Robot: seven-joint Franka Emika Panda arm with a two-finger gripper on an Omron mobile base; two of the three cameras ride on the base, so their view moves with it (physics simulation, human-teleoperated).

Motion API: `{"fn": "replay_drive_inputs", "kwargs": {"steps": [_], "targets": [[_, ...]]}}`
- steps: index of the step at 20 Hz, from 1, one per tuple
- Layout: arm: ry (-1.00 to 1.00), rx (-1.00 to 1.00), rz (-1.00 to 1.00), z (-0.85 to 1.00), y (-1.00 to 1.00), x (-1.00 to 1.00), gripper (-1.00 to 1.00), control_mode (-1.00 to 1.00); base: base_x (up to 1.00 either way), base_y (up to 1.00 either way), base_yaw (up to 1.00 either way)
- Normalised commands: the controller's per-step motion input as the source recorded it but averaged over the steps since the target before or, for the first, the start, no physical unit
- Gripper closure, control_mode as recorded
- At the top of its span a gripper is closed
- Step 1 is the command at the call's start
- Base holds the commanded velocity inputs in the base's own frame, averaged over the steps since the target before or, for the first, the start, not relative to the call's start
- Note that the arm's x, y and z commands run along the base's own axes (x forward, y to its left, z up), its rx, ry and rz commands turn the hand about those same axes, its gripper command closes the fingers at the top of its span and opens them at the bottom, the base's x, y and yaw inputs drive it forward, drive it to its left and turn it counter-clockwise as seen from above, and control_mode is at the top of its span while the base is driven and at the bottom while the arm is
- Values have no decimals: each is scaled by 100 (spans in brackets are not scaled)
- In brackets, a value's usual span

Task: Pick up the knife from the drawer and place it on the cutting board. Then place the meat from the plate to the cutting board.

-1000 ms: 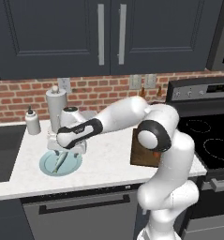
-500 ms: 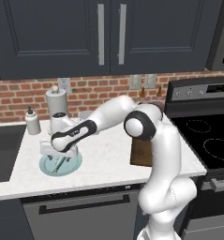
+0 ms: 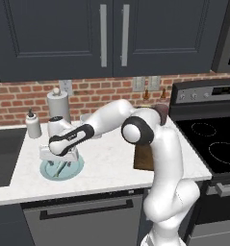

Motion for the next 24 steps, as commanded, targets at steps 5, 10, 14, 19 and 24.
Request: {"fn": "replay_drive_inputs", "kwargs": {"steps": [5, 10, 14, 19, 24], "targets": [[0, 0, 0, -23, -30, -15, 100, -100, 0, 0, 0], [0, 0, 0, -4, -47, -43, 100, -100, 0, 0, 0], [-1, 2, 3, 41, -69, -69, 100, -100, 0, 0, 0], [-2, 1, 6, 81, -99, -77, 100, -100, 0, 0, 0], [0, 0, 6, 65, -100, -30, 100, -100, 0, 0, 0]]}}
